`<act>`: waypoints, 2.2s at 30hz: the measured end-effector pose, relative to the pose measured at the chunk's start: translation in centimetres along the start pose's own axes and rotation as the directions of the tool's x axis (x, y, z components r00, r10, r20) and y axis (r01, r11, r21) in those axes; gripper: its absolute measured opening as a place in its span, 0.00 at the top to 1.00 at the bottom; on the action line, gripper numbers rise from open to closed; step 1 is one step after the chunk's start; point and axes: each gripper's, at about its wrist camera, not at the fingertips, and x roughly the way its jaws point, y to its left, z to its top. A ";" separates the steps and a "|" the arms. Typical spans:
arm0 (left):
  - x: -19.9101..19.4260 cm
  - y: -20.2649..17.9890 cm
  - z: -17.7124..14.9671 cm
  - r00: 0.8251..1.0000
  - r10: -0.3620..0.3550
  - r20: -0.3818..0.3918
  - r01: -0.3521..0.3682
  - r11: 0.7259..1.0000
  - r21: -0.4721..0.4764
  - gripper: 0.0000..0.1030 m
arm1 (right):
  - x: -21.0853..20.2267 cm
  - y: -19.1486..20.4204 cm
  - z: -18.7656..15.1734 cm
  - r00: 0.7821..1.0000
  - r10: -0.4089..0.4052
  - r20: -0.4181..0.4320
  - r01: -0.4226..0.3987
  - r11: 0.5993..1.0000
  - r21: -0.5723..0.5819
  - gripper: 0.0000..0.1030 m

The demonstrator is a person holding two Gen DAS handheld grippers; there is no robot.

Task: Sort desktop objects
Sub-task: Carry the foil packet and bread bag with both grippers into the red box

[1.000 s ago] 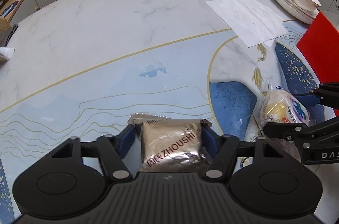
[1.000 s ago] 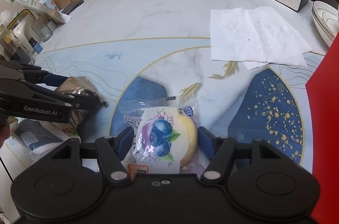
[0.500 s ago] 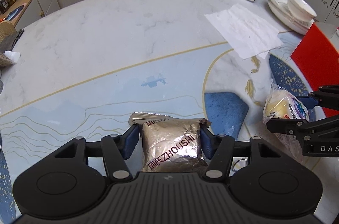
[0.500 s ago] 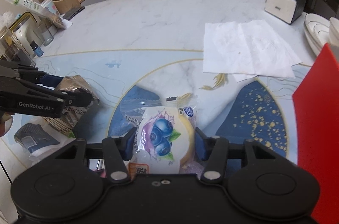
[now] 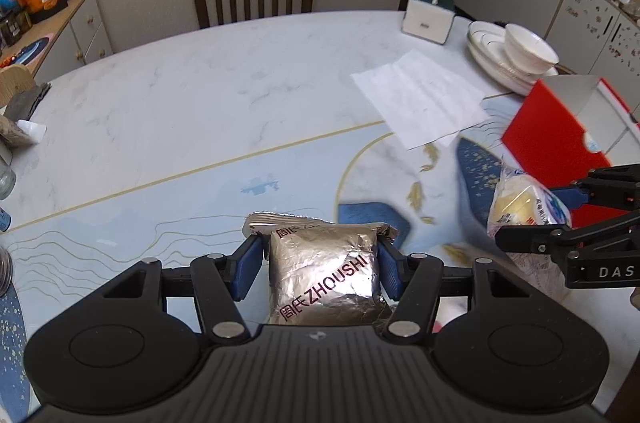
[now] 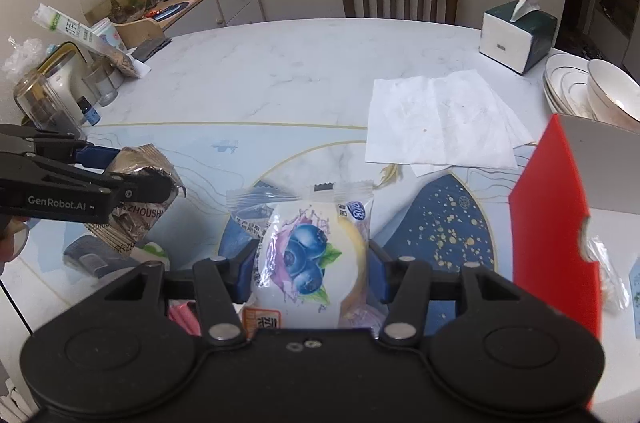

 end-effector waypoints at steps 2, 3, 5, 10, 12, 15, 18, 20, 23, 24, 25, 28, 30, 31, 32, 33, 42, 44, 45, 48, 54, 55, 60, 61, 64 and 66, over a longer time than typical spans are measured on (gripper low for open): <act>-0.8 -0.4 -0.1 1.000 -0.004 0.016 0.004 1.000 -0.003 0.43 | -0.8 -0.1 -0.1 1.000 0.008 0.014 -0.008 1.000 0.002 0.49; -1.1 -0.6 -0.1 1.000 -0.007 0.023 0.007 1.000 -0.007 0.43 | -1.3 -0.2 -0.2 1.000 0.012 0.022 -0.012 1.000 0.004 0.49; -1.9 -0.9 -0.1 0.999 -0.015 0.038 0.016 1.000 -0.012 0.43 | -2.2 -0.4 -0.2 0.999 0.022 0.039 -0.022 1.000 0.007 0.49; -3.5 -2.3 0.2 0.997 -0.026 0.073 0.027 0.999 -0.017 0.43 | -4.3 -1.0 -0.4 0.997 0.034 0.072 -0.035 0.999 0.015 0.49; -4.1 -3.0 0.3 0.996 -0.032 0.085 0.034 0.999 -0.018 0.43 | -5.0 -1.3 -0.5 0.996 0.041 0.081 -0.042 0.999 0.020 0.49; -4.8 -4.3 0.4 0.994 -0.051 0.095 0.052 0.999 -0.012 0.43 | -6.2 -1.9 -0.6 0.994 0.051 0.095 -0.054 0.998 0.033 0.49; -5.3 -5.7 0.6 0.992 -0.068 0.107 0.068 0.998 -0.002 0.43 | -7.4 -2.6 -0.7 0.993 0.048 0.112 -0.052 0.998 0.035 0.49; -5.6 -6.7 0.7 0.990 -0.081 0.116 0.081 0.997 0.004 0.43 | -8.1 -3.2 -0.7 0.991 0.048 0.123 -0.053 0.998 0.036 0.49; -5.9 -8.1 1.1 0.987 -0.098 0.126 0.097 0.995 0.015 0.43 | -9.0 -4.4 -0.8 0.990 0.034 0.133 -0.040 0.999 0.037 0.49; -5.9 -8.6 1.2 0.986 -0.102 0.129 0.101 0.995 0.019 0.43 | -9.2 -4.9 -0.8 0.990 0.031 0.136 -0.037 0.998 0.041 0.49; -6.0 -9.0 1.3 0.986 -0.106 0.132 0.104 0.994 0.023 0.43 | -9.5 -5.3 -0.9 0.990 0.029 0.139 -0.035 0.998 0.044 0.49; -6.0 -10.5 1.6 0.984 -0.113 0.138 0.110 0.993 0.032 0.43 | -10.2 -6.7 -1.1 0.989 0.018 0.150 -0.026 0.998 0.053 0.49; -5.9 -11.6 1.9 0.983 -0.119 0.140 0.114 0.993 0.041 0.43 | -10.6 -7.6 -1.4 0.988 0.013 0.154 -0.022 0.998 0.059 0.49; -5.8 -12.1 2.0 0.983 -0.121 0.141 0.116 0.992 0.046 0.43 | -10.8 -8.1 -1.4 0.988 0.010 0.156 -0.020 0.998 0.062 0.49; -5.7 -12.7 2.1 0.982 -0.124 0.141 0.119 0.992 0.050 0.43 | -11.0 -8.5 -1.5 0.987 0.007 0.157 -0.018 0.998 0.065 0.49; -5.6 -13.3 2.3 0.982 -0.128 0.141 0.121 0.991 0.054 0.43 | -11.2 -9.1 -1.6 0.987 0.005 0.159 -0.016 0.998 0.067 0.49; -4.3 -19.0 3.7 0.978 -0.154 0.139 0.140 0.985 0.105 0.43 | -12.4 -13.8 -2.1 0.985 -0.022 0.169 0.008 0.996 0.086 0.49; -4.0 -20.2 4.0 0.978 -0.159 0.137 0.143 0.982 0.122 0.43 | -12.5 -15.0 -2.2 0.985 -0.030 0.168 0.015 0.996 0.093 0.49; -3.8 -20.8 4.1 0.978 -0.161 0.134 0.144 0.981 0.129 0.43 | -12.5 -15.6 -2.3 0.985 -0.034 0.167 0.018 0.995 0.096 0.49; -3.1 -22.5 4.3 0.978 -0.166 0.125 0.147 0.978 0.148 0.43 | -12.7 -17.1 -2.5 0.985 -0.043 0.166 0.027 0.994 0.102 0.49; -1.7 -25.2 5.2 0.979 -0.172 0.112 0.151 0.973 0.176 0.43 | -13.0 -20.2 -2.8 0.984 -0.062 0.165 0.042 0.992 0.117 0.49; -1.4 -25.6 5.4 0.979 -0.173 0.110 0.151 0.972 0.181 0.43 | -13.0 -20.6 -2.8 0.984 -0.066 0.165 0.046 0.992 0.121 0.49; -0.3 -27.4 6.1 0.980 -0.175 0.094 0.153 0.967 0.202 0.43 | -13.1 -23.1 -2.9 0.983 -0.093 0.158 0.072 0.988 0.134 0.49; 0.1 -27.7 6.3 0.980 -0.175 0.089 0.154 0.966 0.208 0.43 | -13.2 -23.5 -2.9 0.983 -0.100 0.156 0.078 0.987 0.138 0.49; 1.1 -28.9 6.7 0.981 -0.175 0.077 0.154 0.961 0.228 0.43 | -13.0 -25.0 -3.1 0.981 -0.123 0.147 0.101 0.984 0.143 0.49; 1.8 -29.8 7.1 0.981 -0.180 0.070 0.159 0.957 0.243 0.43 | -12.7 -26.0 -3.2 0.981 -0.136 0.138 0.116 0.982 0.149 0.49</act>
